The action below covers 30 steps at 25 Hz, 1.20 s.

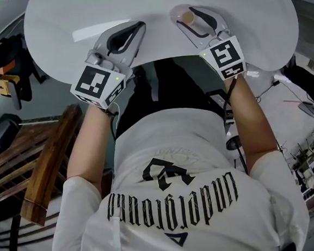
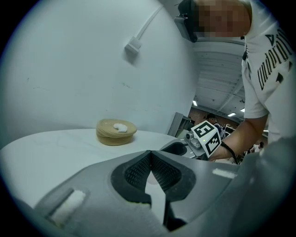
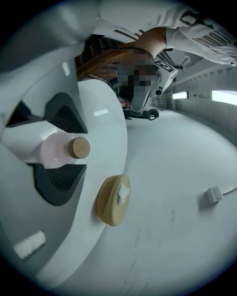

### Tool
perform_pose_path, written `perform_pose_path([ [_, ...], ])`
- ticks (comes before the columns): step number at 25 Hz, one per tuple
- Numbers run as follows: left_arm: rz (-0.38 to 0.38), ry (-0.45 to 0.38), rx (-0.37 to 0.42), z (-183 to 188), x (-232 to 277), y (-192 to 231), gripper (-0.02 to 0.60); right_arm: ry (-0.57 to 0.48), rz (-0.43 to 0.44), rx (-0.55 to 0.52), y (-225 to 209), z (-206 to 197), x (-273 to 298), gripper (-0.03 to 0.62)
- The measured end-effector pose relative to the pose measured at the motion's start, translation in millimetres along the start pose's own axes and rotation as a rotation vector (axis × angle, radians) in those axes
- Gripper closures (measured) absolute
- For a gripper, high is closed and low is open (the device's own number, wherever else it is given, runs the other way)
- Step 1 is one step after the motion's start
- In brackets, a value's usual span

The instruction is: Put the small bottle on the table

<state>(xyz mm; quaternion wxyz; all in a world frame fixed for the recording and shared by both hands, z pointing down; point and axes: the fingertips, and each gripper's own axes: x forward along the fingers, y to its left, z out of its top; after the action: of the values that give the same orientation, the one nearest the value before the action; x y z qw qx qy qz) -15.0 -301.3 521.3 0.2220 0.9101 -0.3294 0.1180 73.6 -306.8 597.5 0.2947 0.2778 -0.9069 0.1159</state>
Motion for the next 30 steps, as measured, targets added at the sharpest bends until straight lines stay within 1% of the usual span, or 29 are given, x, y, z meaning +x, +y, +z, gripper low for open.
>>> perform_pose_path([
  [8,-0.007,-0.023,0.040,16.2,-29.0,-19.7,0.575,-0.016,-0.039,0.013,17.0,12.7,-33.1,0.370],
  [12,-0.021,-0.049,0.065,26.4,-48.3,-36.5,0.575,-0.036,-0.077,0.013,29.4,23.6,-58.2,0.368],
  [18,-0.037,-0.076,0.069,33.4,-89.5,-57.8,0.575,-0.078,-0.126,0.033,63.0,46.0,-90.6,0.375],
  [22,-0.051,-0.088,0.094,37.0,-122.0,-72.1,0.575,-0.114,-0.165,0.050,86.8,61.8,-107.5,0.378],
  [26,-0.083,-0.106,0.129,40.6,-150.7,-88.6,0.575,-0.151,-0.212,0.036,110.2,79.5,-127.9,0.389],
  [30,-0.100,-0.121,0.146,47.2,-180.5,-104.5,0.575,-0.181,-0.227,0.031,141.4,96.1,-149.8,0.411],
])
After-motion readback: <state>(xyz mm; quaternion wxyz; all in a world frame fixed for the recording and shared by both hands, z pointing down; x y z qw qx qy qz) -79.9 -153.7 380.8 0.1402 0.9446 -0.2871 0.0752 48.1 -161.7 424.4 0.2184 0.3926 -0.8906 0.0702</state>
